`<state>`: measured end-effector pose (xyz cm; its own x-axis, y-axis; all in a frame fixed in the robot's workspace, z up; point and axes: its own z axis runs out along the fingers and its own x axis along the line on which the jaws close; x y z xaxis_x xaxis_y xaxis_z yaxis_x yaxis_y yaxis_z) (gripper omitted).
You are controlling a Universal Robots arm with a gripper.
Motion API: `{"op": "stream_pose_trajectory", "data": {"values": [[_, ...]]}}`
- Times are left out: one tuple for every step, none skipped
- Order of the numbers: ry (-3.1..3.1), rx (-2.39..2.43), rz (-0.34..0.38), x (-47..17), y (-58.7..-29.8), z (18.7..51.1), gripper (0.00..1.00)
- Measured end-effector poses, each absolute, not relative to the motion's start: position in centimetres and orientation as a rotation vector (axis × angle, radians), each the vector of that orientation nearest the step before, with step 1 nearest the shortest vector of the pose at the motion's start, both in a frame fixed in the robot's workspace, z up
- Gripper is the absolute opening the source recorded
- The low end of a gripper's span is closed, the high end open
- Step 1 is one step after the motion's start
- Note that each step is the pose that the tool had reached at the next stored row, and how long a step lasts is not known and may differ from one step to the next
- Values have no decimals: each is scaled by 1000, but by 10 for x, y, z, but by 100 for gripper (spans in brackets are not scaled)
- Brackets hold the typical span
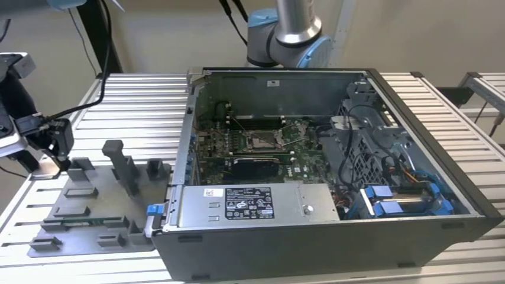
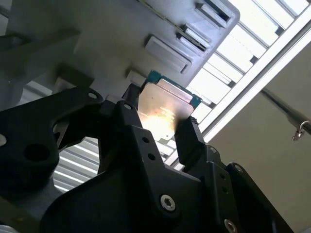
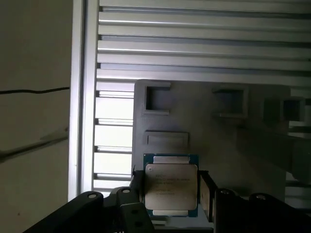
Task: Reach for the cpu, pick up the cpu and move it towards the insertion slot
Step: 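Pick up the cpu and move it towards the insertion slot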
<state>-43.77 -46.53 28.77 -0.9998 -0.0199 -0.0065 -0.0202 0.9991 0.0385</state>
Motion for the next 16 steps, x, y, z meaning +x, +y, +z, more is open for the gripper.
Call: {"op": "stream_pose_trajectory", "data": {"values": [[3135,-32,60,-438,-465,290,0],[3135,-32,61,-438,-465,291,0],[3135,-32,60,-438,-465,293,0],[3135,-31,60,-438,-465,294,0],[3135,-31,61,-438,-465,295,0],[3135,-31,60,-438,-465,296,0],[3135,-31,61,-438,-465,297,0],[3135,-32,60,-438,-465,298,0],[3135,-31,61,-438,-465,299,0],[3135,-31,61,-438,-465,301,0],[3135,-32,61,-438,-465,302,0],[3135,-31,61,-438,-465,303,0],[3135,-31,61,-438,-465,304,0],[3135,-31,61,-438,-465,305,0],[3135,-31,61,-438,-465,306,0],[3135,-32,61,-438,-465,306,0]]}}
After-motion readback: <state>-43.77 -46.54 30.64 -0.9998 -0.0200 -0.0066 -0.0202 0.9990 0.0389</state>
